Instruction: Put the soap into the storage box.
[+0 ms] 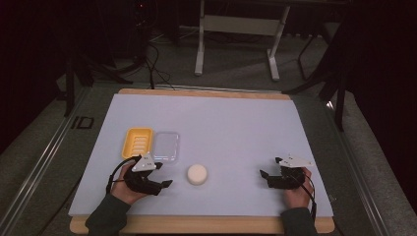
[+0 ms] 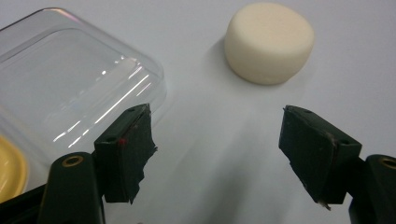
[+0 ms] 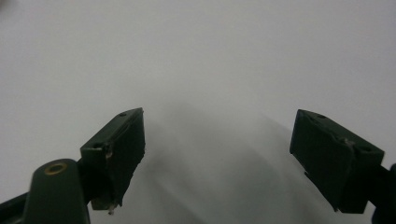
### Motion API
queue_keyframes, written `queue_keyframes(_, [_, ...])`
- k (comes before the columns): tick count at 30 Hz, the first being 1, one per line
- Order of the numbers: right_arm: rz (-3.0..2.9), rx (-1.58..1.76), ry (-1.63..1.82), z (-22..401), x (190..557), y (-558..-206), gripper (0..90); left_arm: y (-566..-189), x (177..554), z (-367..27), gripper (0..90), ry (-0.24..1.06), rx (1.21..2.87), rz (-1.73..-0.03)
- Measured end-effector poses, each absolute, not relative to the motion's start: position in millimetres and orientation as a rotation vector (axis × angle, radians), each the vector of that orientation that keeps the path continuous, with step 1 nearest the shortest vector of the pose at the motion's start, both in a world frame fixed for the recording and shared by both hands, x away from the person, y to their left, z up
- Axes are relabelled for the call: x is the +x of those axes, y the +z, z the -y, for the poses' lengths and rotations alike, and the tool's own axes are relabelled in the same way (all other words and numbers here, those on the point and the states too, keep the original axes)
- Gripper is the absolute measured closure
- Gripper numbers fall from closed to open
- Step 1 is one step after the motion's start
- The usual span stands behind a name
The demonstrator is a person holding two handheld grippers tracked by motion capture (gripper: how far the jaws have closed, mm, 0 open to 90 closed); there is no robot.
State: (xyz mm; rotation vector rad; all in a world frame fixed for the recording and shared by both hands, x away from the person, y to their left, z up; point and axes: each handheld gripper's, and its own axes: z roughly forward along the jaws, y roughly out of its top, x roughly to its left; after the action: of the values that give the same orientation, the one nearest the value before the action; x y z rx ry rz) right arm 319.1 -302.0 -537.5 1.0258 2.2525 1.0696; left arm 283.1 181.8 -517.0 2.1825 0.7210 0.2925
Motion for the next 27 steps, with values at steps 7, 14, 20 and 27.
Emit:
queue_keyframes(7, [-2.251, 1.027, 1.069, 301.9, 319.2, -537.6, 17.7, -515.2, 287.0, -171.8, 26.4, 0.270, 2.215, -0.693])
queue_keyframes(14, [-2.252, 1.027, 1.067, 301.8, 319.2, -537.6, 17.7, -512.2, 291.8, -165.4, 26.4, 0.263, 2.225, -0.671])
queue_keyframes(20, [-2.251, 1.027, 1.065, 301.7, 319.1, -537.6, 17.7, -511.8, 295.7, -156.8, 26.4, 0.257, 2.263, -0.648])
queue_keyframes(27, [-2.251, 1.027, 1.065, 301.6, 319.1, -537.6, 17.7, -511.6, 299.9, -147.2, 26.4, 0.244, 2.290, -0.617])
